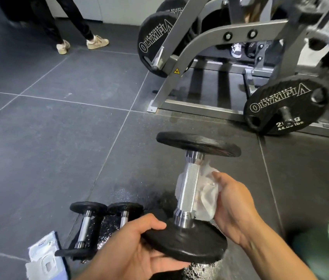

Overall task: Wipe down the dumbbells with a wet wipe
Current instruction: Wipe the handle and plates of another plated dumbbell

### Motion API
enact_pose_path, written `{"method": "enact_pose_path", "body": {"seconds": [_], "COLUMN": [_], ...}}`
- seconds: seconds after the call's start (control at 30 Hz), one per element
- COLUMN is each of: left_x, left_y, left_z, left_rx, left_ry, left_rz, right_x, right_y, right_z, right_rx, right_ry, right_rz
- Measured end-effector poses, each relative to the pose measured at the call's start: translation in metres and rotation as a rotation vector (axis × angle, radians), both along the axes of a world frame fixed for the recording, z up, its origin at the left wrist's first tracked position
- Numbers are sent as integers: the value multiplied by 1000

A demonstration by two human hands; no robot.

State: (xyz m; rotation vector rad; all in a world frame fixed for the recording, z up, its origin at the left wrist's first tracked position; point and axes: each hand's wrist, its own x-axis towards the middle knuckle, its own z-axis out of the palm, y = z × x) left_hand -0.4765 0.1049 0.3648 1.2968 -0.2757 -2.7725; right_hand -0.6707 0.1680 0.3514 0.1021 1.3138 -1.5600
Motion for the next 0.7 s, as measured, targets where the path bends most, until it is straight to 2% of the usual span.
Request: {"method": "enact_pose_path", "body": {"seconds": [0.1, 0.3, 0.37, 0.43, 0.6, 0.7], "left_x": [-1, 3, 5, 7, 10, 11], "left_y": [-4, -9, -9, -10, -12, -13], "left_z": [5, 8, 9, 11, 12, 9], "left_rx": [-28, -7, 4, 6, 9, 7], "left_ry": [-2, 29, 31, 5, -46, -75], "left_rz": [-41, -80, -58, -32, -35, -49], "right_x": [-3, -10, -8, -8, -1, 2], "right_y": [-2, 3, 1, 0, -2, -3], "right_z": [2, 15, 17, 17, 23, 23], "right_rx": [-82, -501, -547, -531, -382, -349], "right_ry": [-36, -280, -312, -241, 116, 199], "right_rz": [14, 89, 77, 102, 262, 298]}}
